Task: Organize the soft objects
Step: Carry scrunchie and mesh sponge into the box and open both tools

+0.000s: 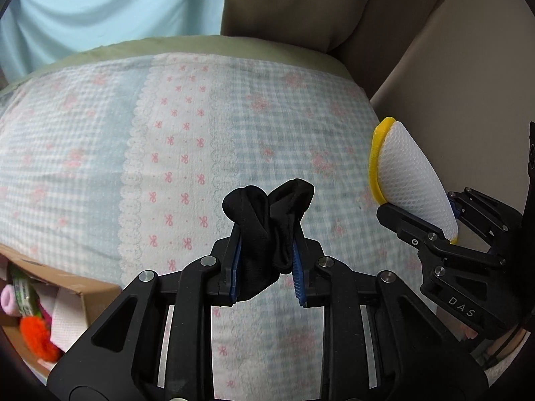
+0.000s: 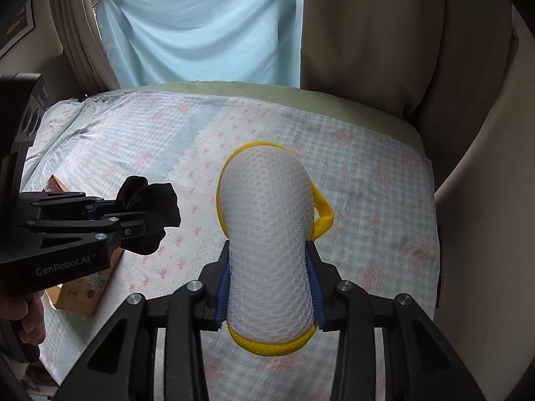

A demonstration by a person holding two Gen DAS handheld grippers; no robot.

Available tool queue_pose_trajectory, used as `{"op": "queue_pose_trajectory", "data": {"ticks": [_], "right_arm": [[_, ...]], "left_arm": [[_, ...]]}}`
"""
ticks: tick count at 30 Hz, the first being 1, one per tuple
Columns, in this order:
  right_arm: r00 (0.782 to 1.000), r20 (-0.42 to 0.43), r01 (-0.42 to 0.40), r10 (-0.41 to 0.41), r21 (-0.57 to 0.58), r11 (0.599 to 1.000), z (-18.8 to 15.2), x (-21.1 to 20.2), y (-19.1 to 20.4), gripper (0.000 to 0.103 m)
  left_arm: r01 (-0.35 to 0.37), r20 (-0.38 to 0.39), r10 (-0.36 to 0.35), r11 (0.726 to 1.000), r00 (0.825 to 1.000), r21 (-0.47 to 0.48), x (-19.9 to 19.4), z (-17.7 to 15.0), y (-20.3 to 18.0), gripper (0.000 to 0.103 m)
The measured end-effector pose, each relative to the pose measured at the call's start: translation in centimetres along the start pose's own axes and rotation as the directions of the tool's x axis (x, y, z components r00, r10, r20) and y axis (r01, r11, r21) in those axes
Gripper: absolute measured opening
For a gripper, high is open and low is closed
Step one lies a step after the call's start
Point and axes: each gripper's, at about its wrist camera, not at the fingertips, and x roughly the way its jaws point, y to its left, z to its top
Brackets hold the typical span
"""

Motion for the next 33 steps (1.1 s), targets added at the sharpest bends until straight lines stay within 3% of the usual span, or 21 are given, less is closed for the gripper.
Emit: {"op": "queue_pose_trajectory", "data": {"ticks": [7, 14, 24, 33], "right_arm": [[1.0, 0.004, -0.03, 0.03, -0.009, 1.0, 1.4, -6.1, 5.8, 0.036], [0.996, -0.009, -0.087, 0.087, -0.061, 0.994, 2.2, -8.7, 13.2, 0.036], [0.99, -0.072, -0.123, 0.118, -0.066, 0.99, 3.0, -7.7, 23.3, 0.036], [0.984, -0.144, -0.097, 0.101, 0.036, 0.995, 3.8, -3.7, 31.4, 0.036]], "left_arm": [[-0.028, 0.022, 0.028, 0.999, 0.999, -0.028, -8.7, -1.6, 1.5, 0.021], [-0.088, 0.042, 0.091, 0.993, 0.995, -0.085, -15.6, -4.6, 6.1, 0.021], [-0.131, 0.037, 0.139, 0.978, 0.99, -0.163, -21.2, -7.9, 16.2, 0.021], [-0.14, -0.033, 0.136, 0.98, 0.99, -0.139, -22.0, -9.9, 25.8, 0.021]]}}
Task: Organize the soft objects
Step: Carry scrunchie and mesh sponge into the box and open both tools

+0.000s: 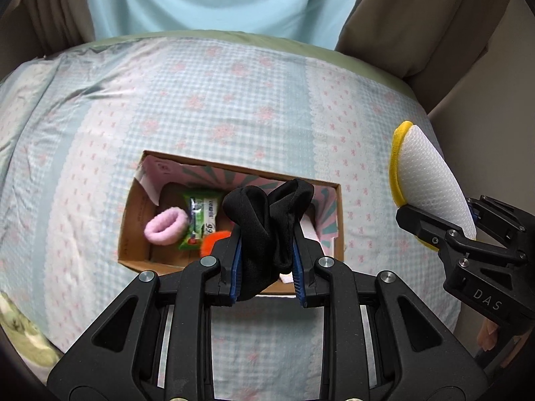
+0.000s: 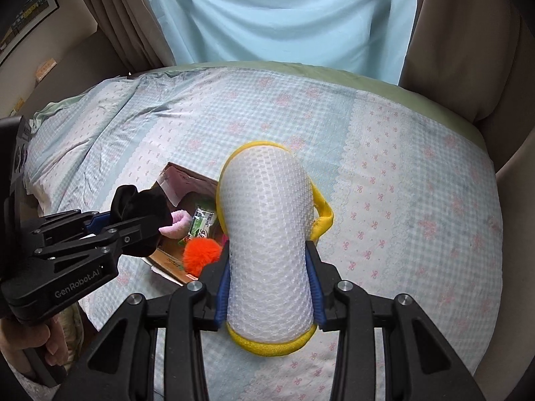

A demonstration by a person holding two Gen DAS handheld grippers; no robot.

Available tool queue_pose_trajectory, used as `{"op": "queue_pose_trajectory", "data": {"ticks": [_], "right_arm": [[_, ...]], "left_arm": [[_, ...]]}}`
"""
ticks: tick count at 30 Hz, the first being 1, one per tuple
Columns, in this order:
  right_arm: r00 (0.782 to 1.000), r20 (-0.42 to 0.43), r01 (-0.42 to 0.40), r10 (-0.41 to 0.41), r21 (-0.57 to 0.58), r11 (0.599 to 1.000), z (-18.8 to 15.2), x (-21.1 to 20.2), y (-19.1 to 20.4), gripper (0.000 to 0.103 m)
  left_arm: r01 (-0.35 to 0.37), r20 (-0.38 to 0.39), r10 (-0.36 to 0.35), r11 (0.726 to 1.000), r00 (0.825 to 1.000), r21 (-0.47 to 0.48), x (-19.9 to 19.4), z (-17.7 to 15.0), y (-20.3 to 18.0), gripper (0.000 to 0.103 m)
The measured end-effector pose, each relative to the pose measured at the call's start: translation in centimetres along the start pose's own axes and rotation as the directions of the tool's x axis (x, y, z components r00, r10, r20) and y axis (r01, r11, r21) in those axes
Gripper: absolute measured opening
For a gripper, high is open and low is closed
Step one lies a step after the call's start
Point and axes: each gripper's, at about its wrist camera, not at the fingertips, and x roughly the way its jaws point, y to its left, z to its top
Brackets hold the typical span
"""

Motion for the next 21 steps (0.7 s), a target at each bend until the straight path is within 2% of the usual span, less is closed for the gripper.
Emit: {"op": "queue_pose_trajectory", "data": {"ticks": [6, 10, 16, 21], "right_arm": [[0.999, -0.04, 0.002, 0.003, 0.124, 0.992, 0.5, 3.8, 3.0, 0.036], [0.997, -0.08, -0.004, 0.023, 0.228, 0.974, 0.2, 6.4, 3.3, 0.036], [0.988, -0.148, 0.007, 0.046, 0.34, 0.94, -1.0, 9.8, 2.2, 0.036], [0.98, -0.184, 0.003, 0.075, 0.392, 0.92, -1.6, 12.3, 1.0, 0.036]], "left_arm": [[0.001, -0.075, 0.003, 0.999, 0.997, 0.047, 2.6, -0.3, 5.2, 0.021], [-0.003, -0.124, 0.014, 0.996, 0.992, 0.092, 5.0, -0.3, 7.5, 0.021], [0.005, -0.173, 0.014, 0.994, 0.985, 0.108, 8.2, 0.1, 9.1, 0.021], [0.008, -0.197, 0.019, 0.991, 0.98, 0.136, 10.4, 0.8, 8.7, 0.021]]}}
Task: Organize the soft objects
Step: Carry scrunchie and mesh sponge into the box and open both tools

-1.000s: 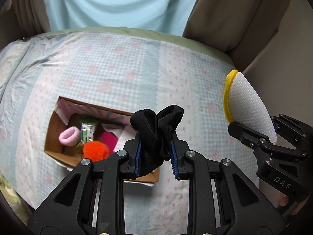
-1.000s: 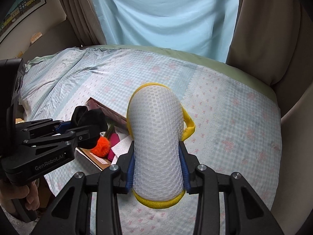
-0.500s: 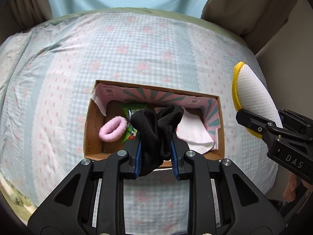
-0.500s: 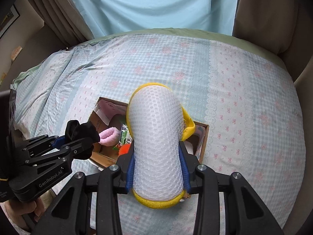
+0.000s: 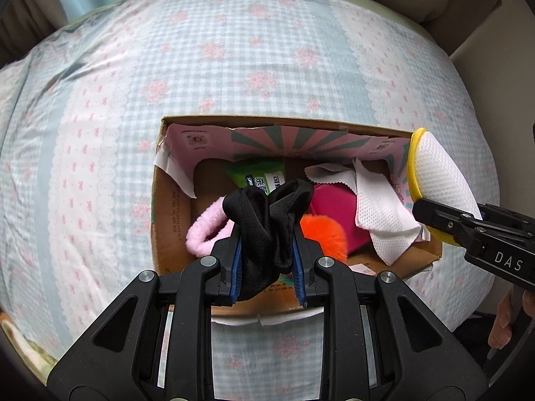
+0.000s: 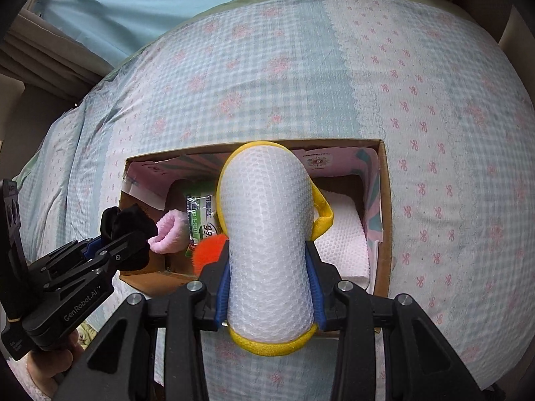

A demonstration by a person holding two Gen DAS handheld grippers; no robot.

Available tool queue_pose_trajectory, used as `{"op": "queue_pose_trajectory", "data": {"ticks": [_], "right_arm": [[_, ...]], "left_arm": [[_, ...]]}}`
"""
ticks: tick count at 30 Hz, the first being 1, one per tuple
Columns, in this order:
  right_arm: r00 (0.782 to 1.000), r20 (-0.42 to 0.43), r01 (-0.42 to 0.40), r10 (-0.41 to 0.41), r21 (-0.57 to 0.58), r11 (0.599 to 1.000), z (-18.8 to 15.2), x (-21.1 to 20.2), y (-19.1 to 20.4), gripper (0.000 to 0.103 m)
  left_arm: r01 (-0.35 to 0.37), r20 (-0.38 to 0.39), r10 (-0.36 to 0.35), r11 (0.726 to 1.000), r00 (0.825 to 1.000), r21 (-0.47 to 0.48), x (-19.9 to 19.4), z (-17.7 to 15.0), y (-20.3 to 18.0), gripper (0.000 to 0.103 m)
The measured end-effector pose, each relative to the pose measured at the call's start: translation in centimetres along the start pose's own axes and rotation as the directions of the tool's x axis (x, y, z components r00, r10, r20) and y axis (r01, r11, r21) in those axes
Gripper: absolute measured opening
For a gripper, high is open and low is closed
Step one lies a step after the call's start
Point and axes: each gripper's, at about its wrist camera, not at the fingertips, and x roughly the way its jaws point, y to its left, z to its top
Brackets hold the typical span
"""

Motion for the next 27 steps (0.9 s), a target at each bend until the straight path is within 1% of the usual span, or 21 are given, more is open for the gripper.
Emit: {"op": "queue_pose_trajectory", "data": {"ticks": [2, 3, 4, 5, 6, 7, 8, 9, 10, 11, 12, 16, 20, 27], "right_arm": [[1.0, -0.021, 0.003, -0.002, 0.012, 1.0, 0.4, 0.8, -0.2, 0.037], [0.999, -0.035, 0.007, -0.006, 0.02, 1.0, 0.5, 1.3, -0.3, 0.041], [0.999, -0.047, 0.012, -0.01, 0.031, 0.999, 0.7, 1.6, -0.3, 0.041], [0.998, -0.055, 0.009, -0.007, 0.044, 0.999, 0.9, 2.0, -0.4, 0.048], [0.998, -0.06, 0.001, 0.003, 0.056, 0.998, 1.1, 2.3, -0.7, 0.062], [0.998, -0.06, -0.004, 0.008, 0.066, 0.998, 1.3, 2.5, -0.8, 0.071], [0.998, -0.056, -0.003, 0.007, 0.071, 0.997, 1.4, 2.7, -0.9, 0.088], [0.998, -0.056, -0.001, 0.006, 0.076, 0.997, 1.6, 3.0, -0.9, 0.098], [0.997, -0.07, -0.006, 0.011, 0.079, 0.997, 1.7, 3.3, -1.0, 0.101], [0.996, -0.083, -0.01, 0.017, 0.082, 0.997, 1.7, 3.5, -1.1, 0.102], [0.996, -0.087, -0.009, 0.016, 0.084, 0.996, 1.7, 3.7, -1.2, 0.102], [0.997, -0.078, 0.014, -0.006, 0.097, 0.995, 1.1, 3.7, -1.4, 0.102], [0.998, -0.068, 0.013, -0.005, 0.12, 0.993, 0.5, 3.2, -1.8, 0.102], [0.999, -0.039, 0.012, -0.007, 0.117, 0.993, 0.1, 1.9, -1.3, 0.102]], "left_arm": [[0.0, -0.021, 0.001, 1.0, 1.0, 0.014, 1.0, 0.3, -0.3, 0.021], [-0.001, -0.033, 0.002, 1.0, 0.999, 0.02, 1.4, 0.5, -0.4, 0.021], [0.0, -0.042, 0.001, 1.0, 0.999, 0.028, 1.9, 0.6, -0.5, 0.021], [-0.004, -0.047, 0.005, 0.999, 0.999, 0.037, 2.2, 0.7, -0.7, 0.021], [-0.011, -0.054, 0.014, 0.999, 0.998, 0.042, 2.6, 0.9, -0.7, 0.025], [-0.009, -0.064, 0.012, 0.999, 0.998, 0.046, 3.0, 1.0, -0.8, 0.031], [0.002, -0.075, 0.002, 0.999, 0.997, 0.05, 3.4, 1.0, -0.8, 0.061], [0.001, -0.078, 0.003, 0.998, 0.997, 0.06, 3.7, 1.0, -0.9, 0.097], [-0.014, -0.065, 0.018, 0.997, 0.998, 0.074, 3.7, 0.9, -1.0, 0.102], [-0.022, -0.034, 0.025, 0.996, 0.999, 0.088, 3.4, 0.7, -1.1, 0.103], [-0.021, -0.021, 0.023, 0.995, 1.0, 0.099, 3.2, 0.6, -1.1, 0.103], [-0.013, -0.036, 0.017, 0.995, 0.999, 0.101, 3.6, 0.3, -0.9, 0.103], [-0.003, -0.039, 0.007, 0.995, 0.999, 0.097, 3.6, 0.3, -0.6, 0.103], [-0.007, -0.021, 0.01, 0.995, 1.0, 0.102, 2.3, -0.3, -0.8, 0.103]]}}
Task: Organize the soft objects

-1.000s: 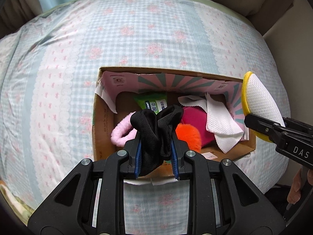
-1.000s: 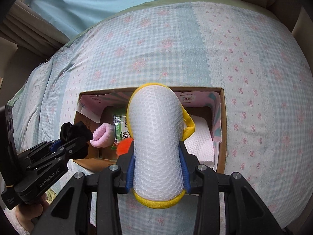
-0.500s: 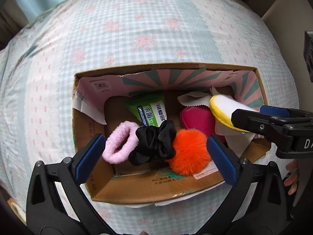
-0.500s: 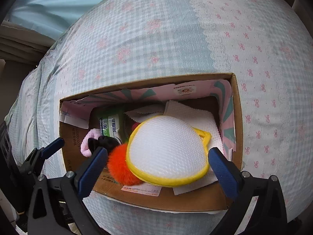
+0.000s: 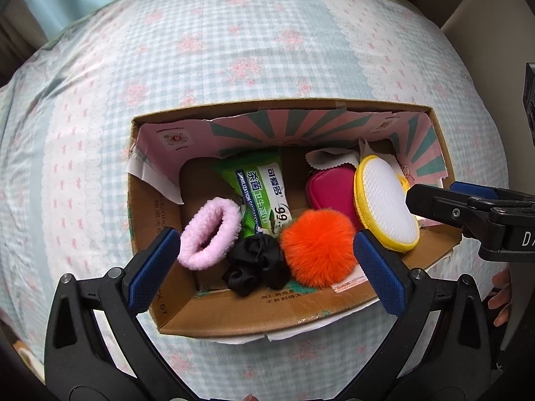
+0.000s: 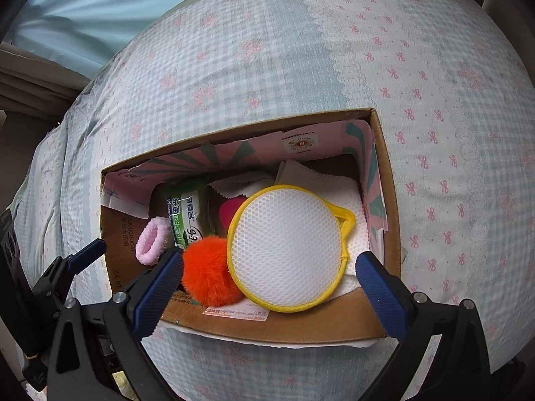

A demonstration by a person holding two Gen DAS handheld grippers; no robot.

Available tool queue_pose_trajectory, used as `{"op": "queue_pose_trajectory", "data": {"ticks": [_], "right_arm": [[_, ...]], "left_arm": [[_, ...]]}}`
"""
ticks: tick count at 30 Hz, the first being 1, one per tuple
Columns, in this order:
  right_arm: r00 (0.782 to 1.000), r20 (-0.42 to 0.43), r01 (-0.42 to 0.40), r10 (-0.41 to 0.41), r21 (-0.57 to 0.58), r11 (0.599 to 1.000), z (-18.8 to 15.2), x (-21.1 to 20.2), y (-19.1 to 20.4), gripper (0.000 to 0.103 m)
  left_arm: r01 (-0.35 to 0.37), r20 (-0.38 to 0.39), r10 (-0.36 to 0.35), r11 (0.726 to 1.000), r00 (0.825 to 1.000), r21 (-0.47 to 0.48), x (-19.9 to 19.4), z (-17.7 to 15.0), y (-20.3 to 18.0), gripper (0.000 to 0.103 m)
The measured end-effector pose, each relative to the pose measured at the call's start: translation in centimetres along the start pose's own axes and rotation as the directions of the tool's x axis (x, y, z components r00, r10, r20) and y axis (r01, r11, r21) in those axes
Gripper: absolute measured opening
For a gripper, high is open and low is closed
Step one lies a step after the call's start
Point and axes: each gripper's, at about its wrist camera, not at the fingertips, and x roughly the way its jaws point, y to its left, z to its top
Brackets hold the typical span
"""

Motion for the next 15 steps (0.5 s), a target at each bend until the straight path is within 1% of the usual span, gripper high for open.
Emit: {"op": "queue_pose_trajectory", "data": {"ticks": [4, 8, 12, 15], "right_arm": [[0.999, 0.03, -0.013, 0.013, -0.018, 1.0, -0.5, -1.8, 0.5, 0.102], [0.997, 0.076, -0.028, 0.031, -0.042, 0.999, -1.3, -5.3, 0.7, 0.102], [0.988, 0.152, -0.017, 0.028, -0.069, 0.997, -2.6, -10.9, 0.4, 0.102], [0.972, 0.233, 0.008, 0.015, -0.097, 0.995, -3.8, -16.1, 0.1, 0.102]], "left_arm": [[-0.003, 0.022, 0.003, 1.0, 1.0, -0.013, -1.7, -0.5, -0.1, 0.103], [-0.014, 0.056, 0.015, 1.0, 0.998, -0.027, -4.9, -1.1, -0.6, 0.103], [-0.031, 0.122, 0.038, 0.998, 0.992, -0.054, -10.2, -1.9, -1.6, 0.103], [-0.032, 0.193, 0.047, 0.996, 0.98, -0.077, -15.1, -2.6, -2.7, 0.103]]}}
